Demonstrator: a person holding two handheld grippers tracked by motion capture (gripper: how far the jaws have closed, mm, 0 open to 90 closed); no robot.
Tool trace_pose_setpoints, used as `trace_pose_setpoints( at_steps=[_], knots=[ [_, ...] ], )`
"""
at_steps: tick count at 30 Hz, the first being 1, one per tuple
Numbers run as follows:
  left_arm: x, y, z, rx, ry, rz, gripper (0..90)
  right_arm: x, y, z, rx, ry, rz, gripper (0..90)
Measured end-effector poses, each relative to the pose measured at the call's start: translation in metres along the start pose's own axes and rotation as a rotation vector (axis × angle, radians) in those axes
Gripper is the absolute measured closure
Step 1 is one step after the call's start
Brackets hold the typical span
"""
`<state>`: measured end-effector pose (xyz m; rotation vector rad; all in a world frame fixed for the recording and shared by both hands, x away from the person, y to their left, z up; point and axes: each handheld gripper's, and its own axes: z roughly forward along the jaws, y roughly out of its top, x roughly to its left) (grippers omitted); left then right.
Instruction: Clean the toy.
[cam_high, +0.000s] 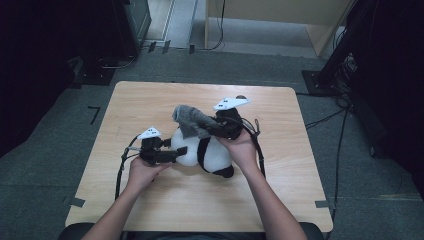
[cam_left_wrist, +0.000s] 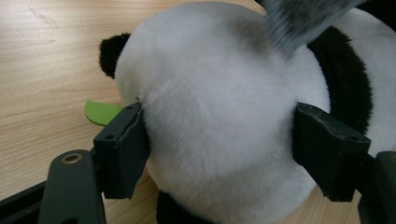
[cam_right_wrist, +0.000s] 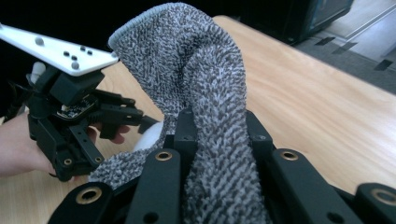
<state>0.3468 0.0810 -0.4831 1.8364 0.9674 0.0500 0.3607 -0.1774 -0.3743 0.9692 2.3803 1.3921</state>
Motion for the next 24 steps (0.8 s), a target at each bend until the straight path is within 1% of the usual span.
trace_pose_setpoints(
  at_steps=[3,5,7,8,10,12,14,15,19,24],
  knots=[
    [-0.001,0.000,0.001,0.000,0.003,0.010,23.5,0.009,-0.002,0.015,0.032,0.018,-0.015,72.9],
    [-0.002,0.000,0.001,0.002,0.004,0.015,23.5,0.014,-0.005,0.024,0.057,0.028,-0.025,70.9],
    [-0.002,0.000,0.002,0.000,0.003,0.003,23.5,0.016,-0.009,0.033,0.103,0.037,-0.028,70.8],
    [-0.002,0.000,0.002,0.004,0.005,-0.001,23.5,0.017,-0.011,0.037,0.123,0.030,-0.040,71.4],
    [0.000,0.000,0.003,0.012,0.007,-0.007,23.9,0.018,-0.015,0.043,0.154,-0.002,-0.066,71.9],
    [-0.001,0.001,0.003,0.014,0.013,-0.008,24.2,0.019,-0.017,0.044,0.162,-0.021,-0.090,71.8],
    [-0.003,0.001,0.004,0.017,0.025,0.001,24.3,0.020,-0.017,0.042,0.170,-0.052,-0.120,71.6],
    [-0.003,0.001,0.005,0.022,0.027,-0.003,24.3,0.020,-0.017,0.042,0.173,-0.060,-0.126,71.5],
    [-0.002,0.002,0.004,0.041,0.026,-0.001,24.3,0.016,-0.020,0.039,0.168,-0.064,-0.122,71.3],
    [0.000,0.003,0.004,0.056,0.018,-0.010,24.3,0.010,-0.022,0.031,0.167,-0.092,-0.110,70.9]
  ],
)
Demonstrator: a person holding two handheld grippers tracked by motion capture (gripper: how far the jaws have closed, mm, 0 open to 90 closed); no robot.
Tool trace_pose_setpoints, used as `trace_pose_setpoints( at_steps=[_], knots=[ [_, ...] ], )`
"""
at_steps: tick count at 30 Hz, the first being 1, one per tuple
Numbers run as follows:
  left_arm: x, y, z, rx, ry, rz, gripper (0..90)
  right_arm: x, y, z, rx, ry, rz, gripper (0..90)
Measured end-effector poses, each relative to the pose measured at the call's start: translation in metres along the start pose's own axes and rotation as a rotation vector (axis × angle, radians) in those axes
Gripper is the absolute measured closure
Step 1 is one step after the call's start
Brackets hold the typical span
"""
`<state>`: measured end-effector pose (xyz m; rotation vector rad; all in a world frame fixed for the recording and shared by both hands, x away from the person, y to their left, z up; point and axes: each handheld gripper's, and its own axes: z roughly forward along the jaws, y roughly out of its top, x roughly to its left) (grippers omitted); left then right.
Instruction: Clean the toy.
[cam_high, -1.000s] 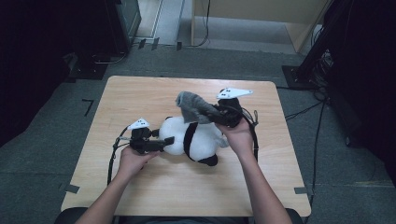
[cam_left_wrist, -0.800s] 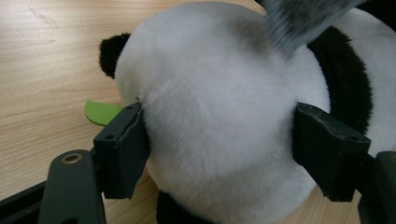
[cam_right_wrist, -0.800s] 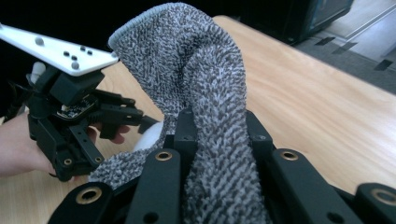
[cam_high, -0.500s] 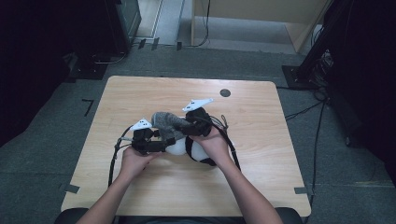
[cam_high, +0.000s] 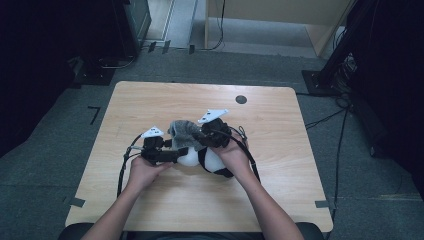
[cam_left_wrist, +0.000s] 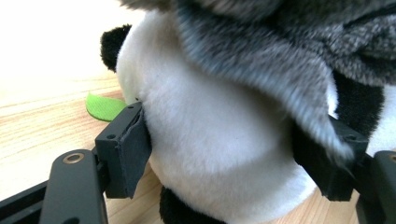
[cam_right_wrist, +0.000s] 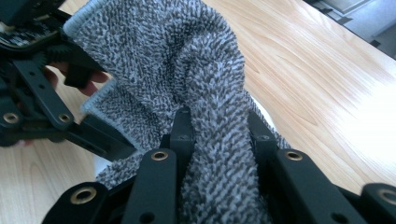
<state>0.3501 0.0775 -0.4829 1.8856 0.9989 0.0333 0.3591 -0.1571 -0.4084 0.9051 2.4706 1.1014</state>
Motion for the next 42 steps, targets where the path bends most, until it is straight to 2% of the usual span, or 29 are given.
trace_pose_setpoints(
  at_steps=[6,14,19,25,31,36,42],
  knots=[
    [0.001,0.000,0.000,-0.003,-0.008,0.000,24.3,-0.010,-0.007,-0.010,-0.007,-0.034,0.017,70.5],
    [0.002,0.000,0.000,0.003,-0.020,-0.012,24.2,-0.023,-0.015,-0.027,-0.016,-0.056,0.054,70.0],
    [0.002,0.000,0.001,0.001,-0.024,-0.016,24.2,-0.033,-0.025,-0.040,-0.039,-0.065,0.096,70.0],
    [0.003,0.000,0.001,-0.001,-0.029,-0.020,24.2,-0.045,-0.041,-0.061,-0.059,-0.103,0.135,70.5],
    [0.004,0.000,0.001,-0.003,-0.031,-0.021,24.2,-0.056,-0.064,-0.075,-0.084,-0.116,0.213,70.5],
    [0.005,0.000,0.001,-0.003,-0.033,-0.018,24.2,-0.067,-0.080,-0.077,-0.044,-0.150,0.253,71.4],
    [0.004,-0.001,0.001,-0.012,-0.031,-0.012,24.1,-0.077,-0.093,-0.066,0.000,-0.148,0.295,72.2]
  ],
)
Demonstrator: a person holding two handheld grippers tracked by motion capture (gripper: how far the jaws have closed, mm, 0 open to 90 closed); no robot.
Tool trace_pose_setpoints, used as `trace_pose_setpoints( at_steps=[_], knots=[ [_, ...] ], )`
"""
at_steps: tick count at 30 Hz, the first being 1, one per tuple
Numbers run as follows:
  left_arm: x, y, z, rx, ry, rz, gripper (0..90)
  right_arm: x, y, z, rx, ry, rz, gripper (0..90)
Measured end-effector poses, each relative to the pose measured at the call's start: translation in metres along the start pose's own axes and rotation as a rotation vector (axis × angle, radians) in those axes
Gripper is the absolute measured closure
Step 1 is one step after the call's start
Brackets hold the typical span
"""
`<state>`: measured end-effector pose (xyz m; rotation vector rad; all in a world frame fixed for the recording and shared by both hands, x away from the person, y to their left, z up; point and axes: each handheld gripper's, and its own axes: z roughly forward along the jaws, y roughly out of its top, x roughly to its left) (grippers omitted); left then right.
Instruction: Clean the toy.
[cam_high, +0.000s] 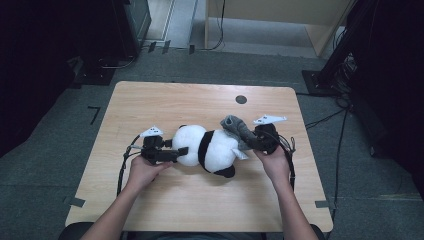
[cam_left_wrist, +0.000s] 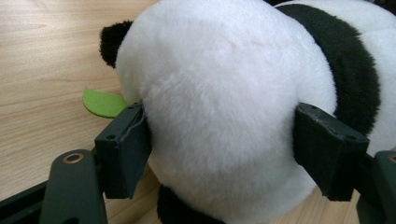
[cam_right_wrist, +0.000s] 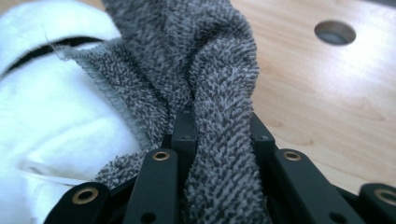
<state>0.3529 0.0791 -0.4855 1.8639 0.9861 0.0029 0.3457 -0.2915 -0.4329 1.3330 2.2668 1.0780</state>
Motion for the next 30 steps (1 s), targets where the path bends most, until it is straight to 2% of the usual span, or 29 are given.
trace_pose_setpoints(
  at_steps=[2,7,11,14,17,21,26,30],
  knots=[
    [0.000,0.000,0.000,0.000,0.003,0.002,24.1,-0.003,0.000,0.000,-0.001,0.000,0.007,72.5],
    [0.001,0.000,-0.001,-0.002,-0.005,-0.004,24.1,-0.004,0.012,-0.019,-0.104,-0.001,0.039,72.9],
    [0.000,-0.001,-0.001,-0.012,-0.005,-0.007,24.0,0.012,0.030,-0.037,-0.191,0.016,-0.009,72.8],
    [-0.001,-0.001,0.000,-0.015,-0.006,-0.008,24.0,0.029,0.042,-0.040,-0.220,0.041,-0.050,72.8],
    [0.000,-0.001,0.000,-0.019,-0.006,-0.007,24.0,0.046,0.052,-0.032,-0.223,0.068,-0.089,72.8],
    [-0.001,-0.002,-0.001,-0.022,-0.003,-0.010,24.0,0.065,0.063,-0.014,-0.204,0.104,-0.127,72.6],
    [-0.002,-0.002,-0.001,-0.024,0.000,-0.006,24.0,0.087,0.070,0.011,-0.147,0.123,-0.178,72.2],
    [-0.002,-0.003,-0.001,-0.029,0.003,-0.002,23.9,0.101,0.071,0.026,-0.126,0.145,-0.203,71.9]
  ],
)
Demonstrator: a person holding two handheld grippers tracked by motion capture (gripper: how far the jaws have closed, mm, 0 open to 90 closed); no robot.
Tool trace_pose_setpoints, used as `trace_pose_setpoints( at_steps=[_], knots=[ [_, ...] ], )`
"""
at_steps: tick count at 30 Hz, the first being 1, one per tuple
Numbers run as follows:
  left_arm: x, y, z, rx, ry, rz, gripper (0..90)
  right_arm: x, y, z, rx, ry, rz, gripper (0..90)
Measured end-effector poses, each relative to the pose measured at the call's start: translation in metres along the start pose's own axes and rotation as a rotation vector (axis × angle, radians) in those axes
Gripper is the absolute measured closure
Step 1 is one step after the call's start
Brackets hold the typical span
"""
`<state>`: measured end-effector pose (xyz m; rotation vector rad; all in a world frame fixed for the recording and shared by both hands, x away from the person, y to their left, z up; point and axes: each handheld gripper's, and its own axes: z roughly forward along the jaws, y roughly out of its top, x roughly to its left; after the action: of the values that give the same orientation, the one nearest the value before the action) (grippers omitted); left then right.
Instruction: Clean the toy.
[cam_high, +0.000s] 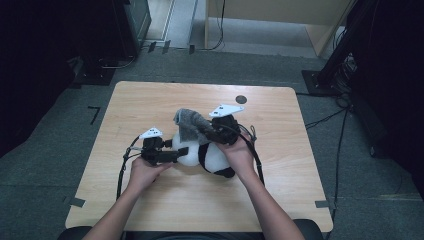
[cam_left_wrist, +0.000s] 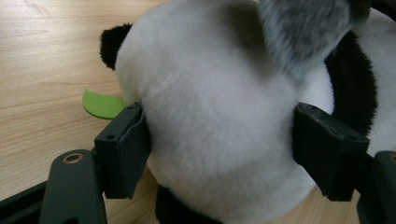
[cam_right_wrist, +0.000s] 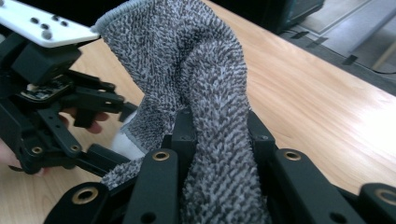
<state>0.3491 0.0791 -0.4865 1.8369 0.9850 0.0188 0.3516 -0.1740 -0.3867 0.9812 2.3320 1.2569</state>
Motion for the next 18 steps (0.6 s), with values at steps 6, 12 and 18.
trace_pose_setpoints(
  at_steps=[6,12,18],
  knots=[
    [-0.001,-0.001,0.000,-0.002,0.012,0.005,23.9,0.017,-0.004,0.026,0.089,0.026,-0.051,70.1],
    [-0.004,-0.002,0.000,-0.012,0.045,0.055,24.1,0.022,-0.008,0.032,0.140,0.012,-0.115,69.5],
    [0.000,0.000,0.000,0.029,0.017,0.002,25.4,0.016,-0.015,0.023,0.129,-0.002,-0.110,69.5]
  ],
)
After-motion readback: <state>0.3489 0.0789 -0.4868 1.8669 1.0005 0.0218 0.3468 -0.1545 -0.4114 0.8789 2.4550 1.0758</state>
